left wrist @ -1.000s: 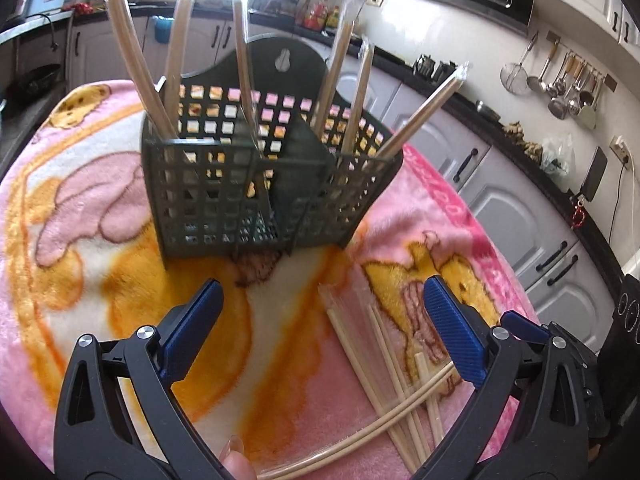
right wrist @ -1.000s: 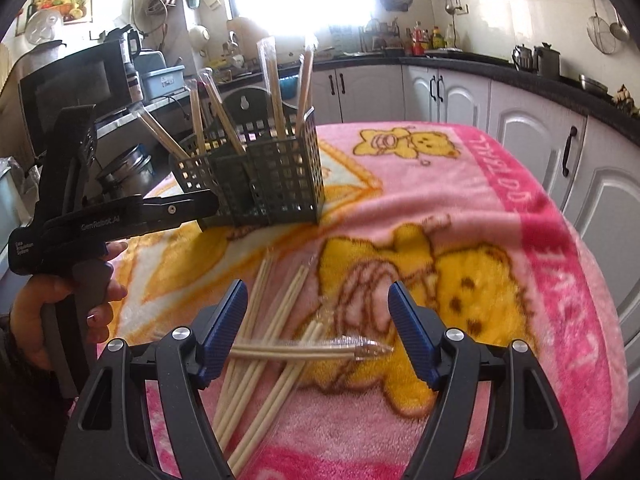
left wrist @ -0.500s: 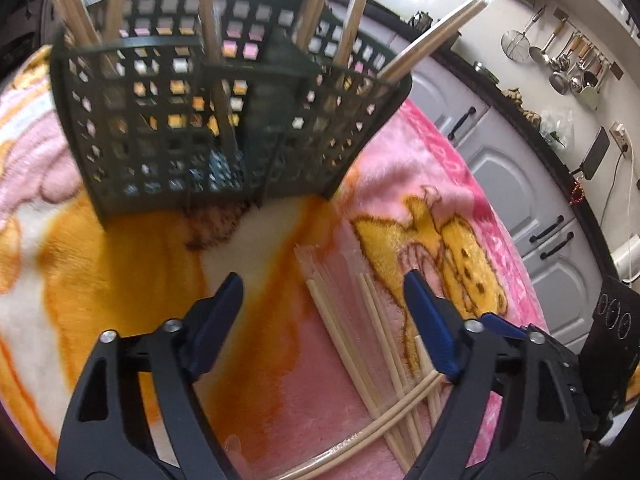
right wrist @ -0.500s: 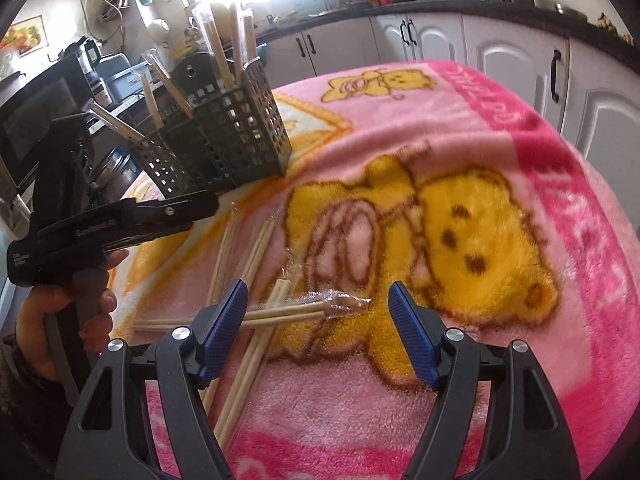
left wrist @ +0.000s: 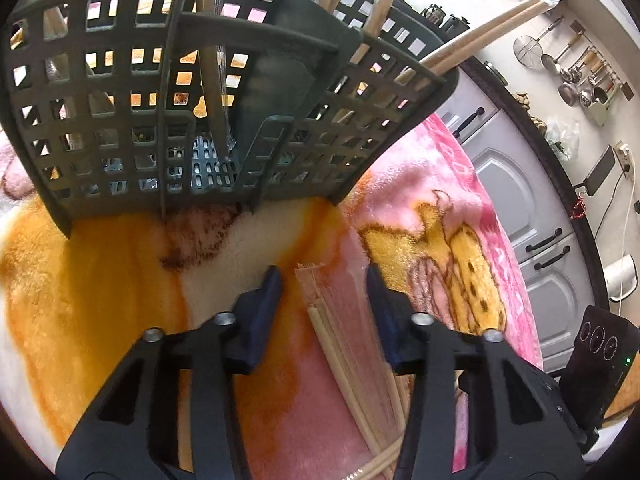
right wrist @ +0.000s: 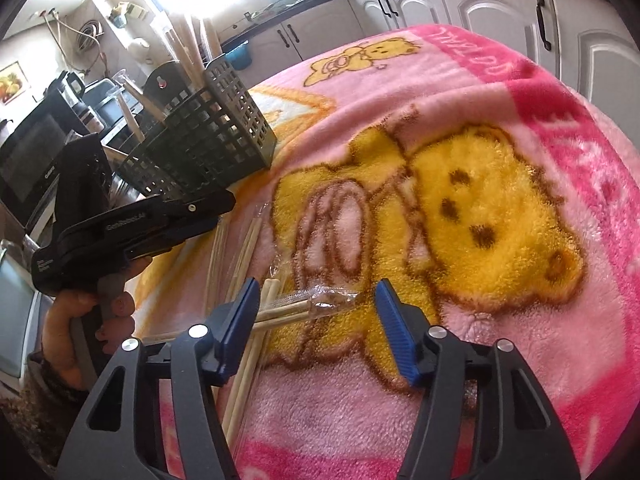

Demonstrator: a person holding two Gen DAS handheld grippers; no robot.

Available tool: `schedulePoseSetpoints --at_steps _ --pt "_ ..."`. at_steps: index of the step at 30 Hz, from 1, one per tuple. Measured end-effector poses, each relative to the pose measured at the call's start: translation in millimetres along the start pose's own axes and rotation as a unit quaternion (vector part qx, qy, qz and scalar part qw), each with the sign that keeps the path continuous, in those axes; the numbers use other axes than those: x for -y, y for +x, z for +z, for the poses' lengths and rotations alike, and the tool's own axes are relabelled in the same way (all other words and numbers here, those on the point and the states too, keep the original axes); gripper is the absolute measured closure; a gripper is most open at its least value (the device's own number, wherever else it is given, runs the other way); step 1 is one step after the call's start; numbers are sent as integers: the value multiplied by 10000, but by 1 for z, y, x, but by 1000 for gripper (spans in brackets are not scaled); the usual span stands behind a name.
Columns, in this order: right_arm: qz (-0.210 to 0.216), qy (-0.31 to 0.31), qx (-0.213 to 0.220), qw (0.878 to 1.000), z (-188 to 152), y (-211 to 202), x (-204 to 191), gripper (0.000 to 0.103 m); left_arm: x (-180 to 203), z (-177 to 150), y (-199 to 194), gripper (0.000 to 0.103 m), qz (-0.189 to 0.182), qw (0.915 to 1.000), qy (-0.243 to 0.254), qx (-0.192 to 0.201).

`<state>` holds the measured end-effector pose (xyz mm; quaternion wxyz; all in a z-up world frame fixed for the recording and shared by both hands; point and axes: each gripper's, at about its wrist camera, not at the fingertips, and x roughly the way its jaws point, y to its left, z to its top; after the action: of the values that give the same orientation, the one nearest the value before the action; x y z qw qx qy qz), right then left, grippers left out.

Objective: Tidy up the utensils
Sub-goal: 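Close the left gripper on a chopstick while the right gripper closes on another chopstick, then lift the chopsticks with both grippers and carry them over the caddy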

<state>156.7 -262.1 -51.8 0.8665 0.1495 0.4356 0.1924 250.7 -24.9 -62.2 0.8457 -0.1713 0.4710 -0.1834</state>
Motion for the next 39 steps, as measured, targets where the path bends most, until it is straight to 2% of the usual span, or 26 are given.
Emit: schedulePoseSetpoints --at_steps 4,6,8,10,24,32,39 --pt "94 89 -10 9999 0 -1 3 60 1 0 2 83 62 10000 77 -4" --pt "168 110 -50 9998 1 0 4 70 1 1 3 87 99 9999 115 -5" --pt "240 69 -53 9997 1 0 1 86 1 1 5 90 98 9999 114 -4" --pt "264 -37 -4 9996 2 -3 -4 95 1 1 6 91 89 9999 108 -1" --pt "217 -619 544 9964 18 -32 -35 98 -15 0 -9 99 -158 9998 -117 73" --pt "276 -893 739 9929 26 -43 -51 98 -21 6 -57 99 -182 9974 -164 671" --pt "426 -1176 935 9877 39 -53 -72 99 -29 9 -106 99 -84 9912 -250 1300"
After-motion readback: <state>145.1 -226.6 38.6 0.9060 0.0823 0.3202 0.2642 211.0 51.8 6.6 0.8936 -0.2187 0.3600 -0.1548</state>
